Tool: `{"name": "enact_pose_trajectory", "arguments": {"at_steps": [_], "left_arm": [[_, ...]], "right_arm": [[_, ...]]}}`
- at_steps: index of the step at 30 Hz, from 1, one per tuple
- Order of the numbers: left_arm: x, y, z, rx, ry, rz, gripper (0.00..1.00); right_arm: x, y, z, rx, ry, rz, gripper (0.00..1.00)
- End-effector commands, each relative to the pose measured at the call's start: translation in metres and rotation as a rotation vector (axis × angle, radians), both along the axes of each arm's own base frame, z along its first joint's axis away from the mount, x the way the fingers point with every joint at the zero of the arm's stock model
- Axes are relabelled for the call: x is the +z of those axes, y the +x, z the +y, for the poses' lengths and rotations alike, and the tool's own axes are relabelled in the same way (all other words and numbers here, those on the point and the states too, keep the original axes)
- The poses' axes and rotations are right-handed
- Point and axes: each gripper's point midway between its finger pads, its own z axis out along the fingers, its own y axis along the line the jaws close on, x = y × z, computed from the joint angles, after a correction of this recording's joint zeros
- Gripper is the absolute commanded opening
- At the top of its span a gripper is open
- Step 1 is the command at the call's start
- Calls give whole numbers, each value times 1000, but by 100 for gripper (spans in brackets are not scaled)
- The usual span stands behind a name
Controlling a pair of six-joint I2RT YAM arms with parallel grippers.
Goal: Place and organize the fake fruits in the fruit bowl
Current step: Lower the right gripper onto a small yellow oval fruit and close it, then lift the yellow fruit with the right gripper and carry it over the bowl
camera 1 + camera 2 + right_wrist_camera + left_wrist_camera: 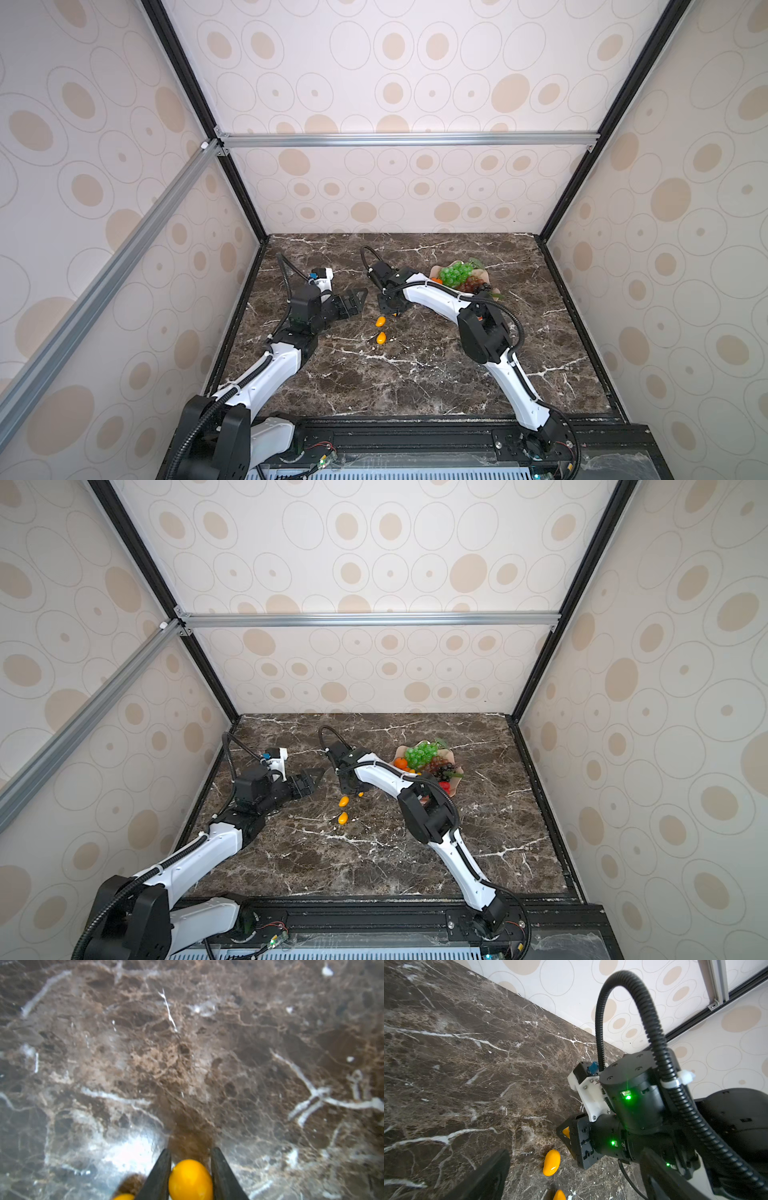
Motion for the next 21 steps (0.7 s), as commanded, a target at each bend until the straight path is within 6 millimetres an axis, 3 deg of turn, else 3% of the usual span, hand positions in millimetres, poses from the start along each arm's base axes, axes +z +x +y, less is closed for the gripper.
{"name": "enact_pose_trajectory", "arguments": {"at_steps": [1, 11, 21], "left_arm": [[16, 2, -14, -54, -18, -65, 98], [18, -3, -54, -152, -36, -90, 98], [19, 0, -92, -229, -36, -91, 98]], "right_arm": [[37, 3, -4, -20, 58, -40, 32], [77, 4, -31, -62, 110, -93, 32], [106, 1, -76, -135, 139, -144, 32]]}}
